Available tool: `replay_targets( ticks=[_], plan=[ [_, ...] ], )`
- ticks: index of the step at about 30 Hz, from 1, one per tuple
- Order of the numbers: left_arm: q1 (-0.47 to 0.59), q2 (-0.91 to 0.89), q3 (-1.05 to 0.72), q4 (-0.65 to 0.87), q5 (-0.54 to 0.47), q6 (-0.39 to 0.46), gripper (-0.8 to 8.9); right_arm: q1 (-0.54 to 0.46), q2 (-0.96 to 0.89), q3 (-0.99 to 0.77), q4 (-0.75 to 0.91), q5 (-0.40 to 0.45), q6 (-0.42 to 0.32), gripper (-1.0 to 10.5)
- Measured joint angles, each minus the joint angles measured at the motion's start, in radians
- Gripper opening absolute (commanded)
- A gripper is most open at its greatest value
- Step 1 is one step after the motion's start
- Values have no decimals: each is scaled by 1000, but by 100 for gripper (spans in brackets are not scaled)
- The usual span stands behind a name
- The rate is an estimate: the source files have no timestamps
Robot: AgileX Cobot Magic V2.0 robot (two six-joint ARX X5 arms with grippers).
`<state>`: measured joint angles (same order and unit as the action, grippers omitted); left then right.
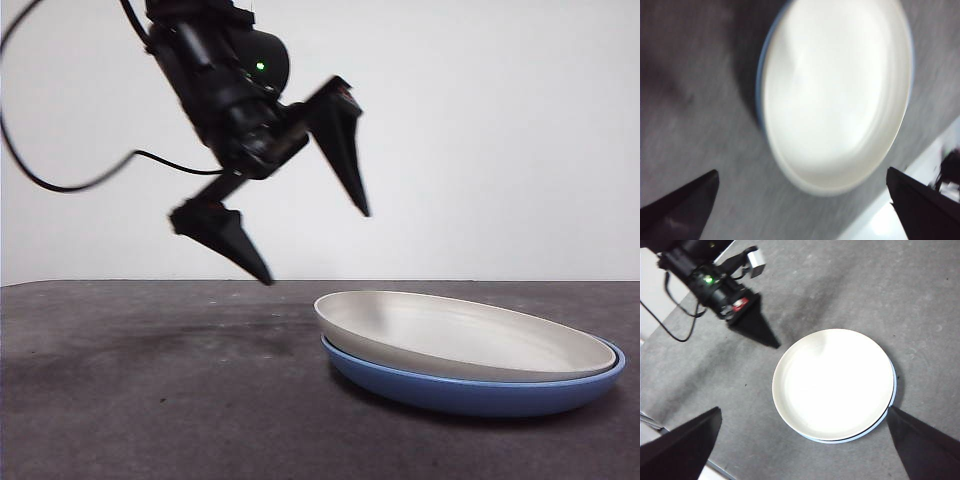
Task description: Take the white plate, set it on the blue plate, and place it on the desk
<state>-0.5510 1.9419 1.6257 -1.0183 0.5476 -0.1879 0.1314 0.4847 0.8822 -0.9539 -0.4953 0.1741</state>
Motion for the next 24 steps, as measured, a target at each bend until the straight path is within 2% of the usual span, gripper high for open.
replay_targets(
  ticks=[5,13,20,24],
  plan=[
    [20,-129,0,-92,-19,95,599,0,6,0,-2,13,33,602],
    [40,-418,0,-218,-62,189,599,0,117,0,-62,28,59,602],
    [40,-676,-2,-258,-75,245,598,0,275,0,-91,27,55,602],
    [40,-811,-23,-273,-75,272,594,0,373,0,-73,27,29,602]
  ],
)
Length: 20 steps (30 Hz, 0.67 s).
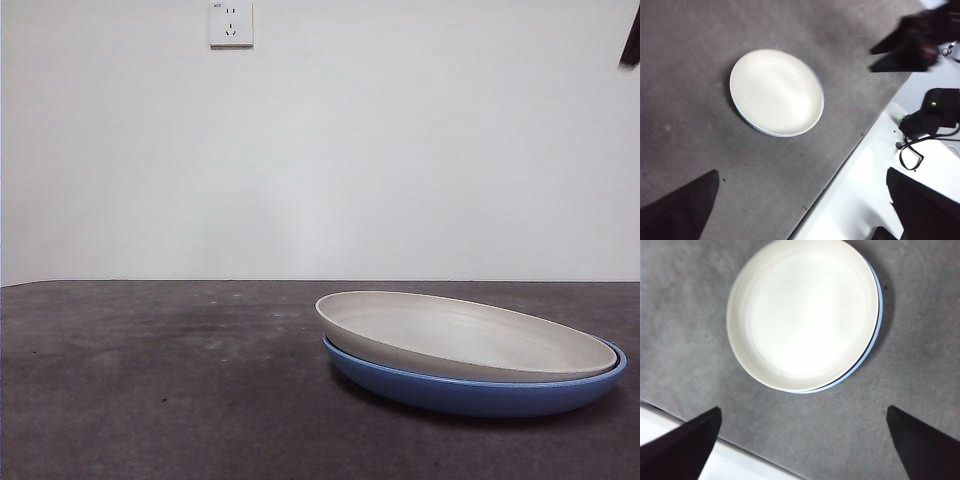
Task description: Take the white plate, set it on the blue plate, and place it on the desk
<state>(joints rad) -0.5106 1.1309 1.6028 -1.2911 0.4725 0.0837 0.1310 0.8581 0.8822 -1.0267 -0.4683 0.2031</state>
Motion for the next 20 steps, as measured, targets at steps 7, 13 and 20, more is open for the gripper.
replay_targets(
  ticks=[7,13,20],
  plan=[
    [0,-211,-114,18,0,35,594,0,153,0,122,-3,-21,602],
    [0,-368,-233,40,-3,36,594,0,315,0,206,-3,-38,602],
    [0,-491,-299,39,-3,27,594,0,495,0,360,-55,-50,602]
  ],
)
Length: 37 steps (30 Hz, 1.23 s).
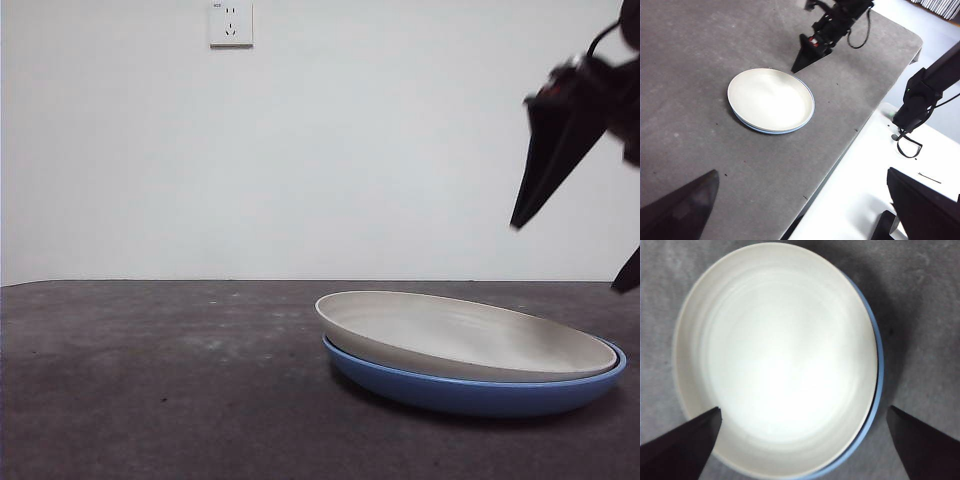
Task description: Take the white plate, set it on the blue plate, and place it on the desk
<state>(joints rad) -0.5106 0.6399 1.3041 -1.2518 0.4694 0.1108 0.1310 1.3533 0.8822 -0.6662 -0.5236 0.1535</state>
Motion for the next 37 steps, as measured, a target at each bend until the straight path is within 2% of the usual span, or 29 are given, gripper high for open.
replay_targets(
  ticks=[11,14,19,23,28,33,37],
  plan=[
    [0,-19,-15,0,0,-74,594,0,159,0,115,2,-14,599],
    [0,-19,-15,0,0,-77,594,0,197,0,129,2,-20,556],
    [0,-19,-15,0,0,-77,594,0,227,0,137,2,-27,414],
    [0,-19,-15,0,0,-79,595,0,227,0,143,4,-29,221],
    [0,-19,-15,3,0,-79,595,0,227,0,129,35,-35,184],
    [0,-19,-15,13,0,-79,595,0,227,0,113,94,-35,5],
    [0,-19,-15,13,0,-79,595,-1,227,1,107,108,-32,5]
  ],
)
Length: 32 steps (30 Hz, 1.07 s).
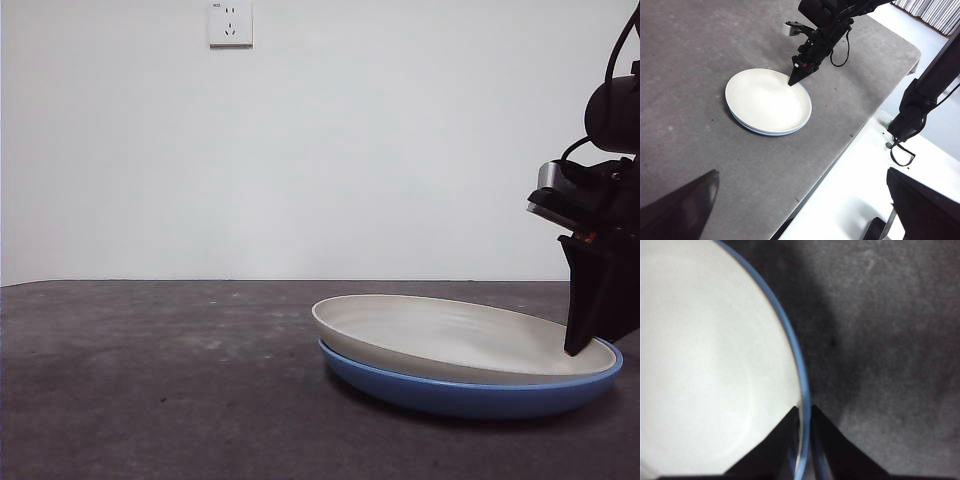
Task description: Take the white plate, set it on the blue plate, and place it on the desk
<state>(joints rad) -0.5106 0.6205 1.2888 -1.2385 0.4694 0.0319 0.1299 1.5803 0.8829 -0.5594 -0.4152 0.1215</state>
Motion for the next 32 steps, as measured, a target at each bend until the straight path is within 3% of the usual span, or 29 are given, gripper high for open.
replay_targets(
  ticks=[7,17,32],
  plan=[
    [0,0,0,0,0,0,594,1,-2,29,-36,0,7,5],
    [0,0,0,50,0,0,595,64,-18,239,-200,13,54,5],
    [0,0,0,53,0,0,595,277,96,264,-31,11,221,5]
  ],
)
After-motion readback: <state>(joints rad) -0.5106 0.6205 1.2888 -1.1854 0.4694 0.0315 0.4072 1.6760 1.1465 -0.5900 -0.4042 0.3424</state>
